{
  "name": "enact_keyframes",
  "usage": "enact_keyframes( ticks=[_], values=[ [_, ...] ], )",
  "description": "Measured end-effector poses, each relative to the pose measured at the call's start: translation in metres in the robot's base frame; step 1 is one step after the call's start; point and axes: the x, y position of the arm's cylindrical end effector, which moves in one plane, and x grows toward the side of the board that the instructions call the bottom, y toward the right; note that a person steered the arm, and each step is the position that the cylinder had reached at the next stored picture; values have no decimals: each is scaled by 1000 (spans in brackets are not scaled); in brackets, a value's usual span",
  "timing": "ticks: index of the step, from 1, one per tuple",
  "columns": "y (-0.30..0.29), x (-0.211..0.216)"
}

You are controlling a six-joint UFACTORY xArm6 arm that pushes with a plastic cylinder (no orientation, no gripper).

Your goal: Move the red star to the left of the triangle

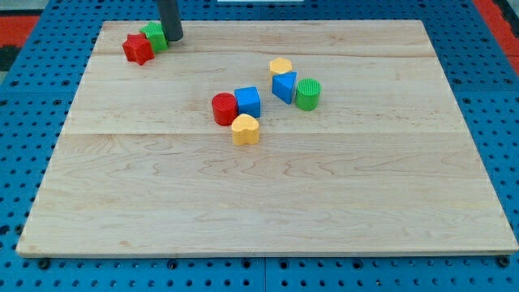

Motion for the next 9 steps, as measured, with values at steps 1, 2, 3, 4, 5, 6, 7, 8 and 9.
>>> enact_keyframes(
  ticks=[1, 2, 3, 4, 5, 6, 7, 8, 9],
  values=[
    [-14, -5],
    [-16, -5],
    [20, 61],
    [-69, 112],
    [-151, 84],
    [-136, 44],
    [-105, 25],
    [-30, 29],
    [83, 73]
  ],
)
